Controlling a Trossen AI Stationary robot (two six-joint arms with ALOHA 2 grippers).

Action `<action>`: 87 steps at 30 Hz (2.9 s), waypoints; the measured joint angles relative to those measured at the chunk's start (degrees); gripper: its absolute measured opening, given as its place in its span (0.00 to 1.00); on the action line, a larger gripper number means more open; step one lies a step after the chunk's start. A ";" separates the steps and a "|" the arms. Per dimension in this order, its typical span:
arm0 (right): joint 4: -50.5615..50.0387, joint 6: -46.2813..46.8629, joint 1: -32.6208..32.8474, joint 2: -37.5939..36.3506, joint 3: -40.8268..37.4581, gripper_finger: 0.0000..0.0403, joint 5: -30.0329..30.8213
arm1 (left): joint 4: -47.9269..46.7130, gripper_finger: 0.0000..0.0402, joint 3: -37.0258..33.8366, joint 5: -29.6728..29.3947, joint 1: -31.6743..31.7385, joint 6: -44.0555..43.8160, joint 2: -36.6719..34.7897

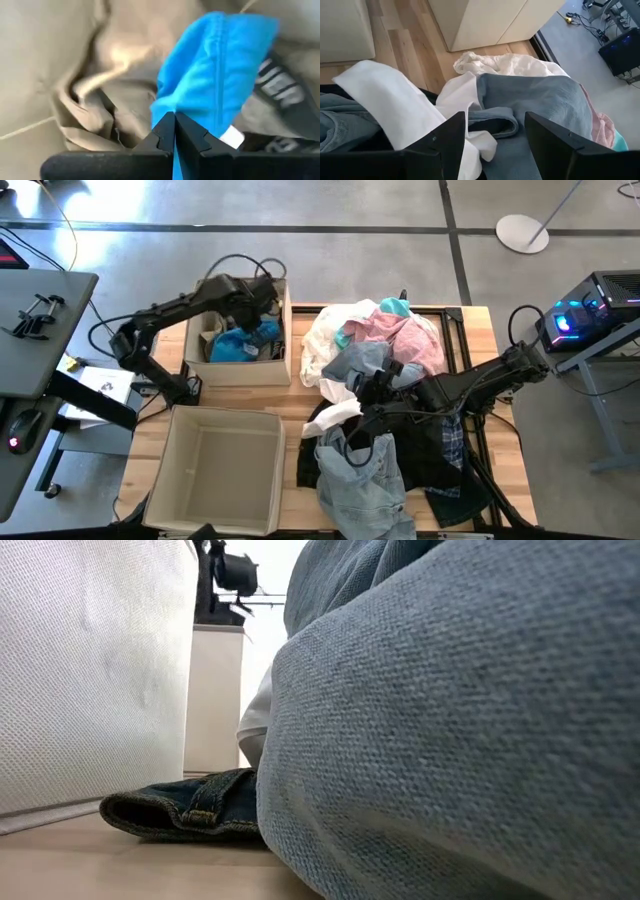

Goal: Sort clothes
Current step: Put the blue underwear into the top brown laundry organizer, then put the pink shirt into the top brown laundry organizer

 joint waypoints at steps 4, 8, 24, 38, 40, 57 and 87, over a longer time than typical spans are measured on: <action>0.04 0.06 0.00 0.00 0.00 0.48 0.02 | 1.69 0.01 3.56 0.03 -0.89 0.01 -3.08; -0.07 1.37 0.00 0.00 0.00 0.48 0.04 | 4.58 0.01 3.64 0.02 -1.00 0.58 -5.45; -0.28 1.04 0.00 0.00 0.00 0.48 0.04 | 5.33 0.23 -3.49 4.93 2.43 3.75 -4.89; -0.26 1.02 0.00 0.00 0.00 0.48 0.03 | 7.48 0.48 -1.08 3.16 2.27 0.29 -9.01; -0.26 1.18 0.00 0.00 0.00 0.48 0.02 | 7.87 0.44 -2.90 3.38 2.39 -0.20 -8.19; -0.04 0.89 -0.02 -0.02 0.00 0.48 2.54 | 9.50 0.14 -8.69 4.00 -2.44 -1.48 -4.78; 1.46 10.73 -20.45 -5.81 -11.40 0.48 -17.64 | 32.76 0.14 -14.63 -1.75 -31.53 -2.63 -26.63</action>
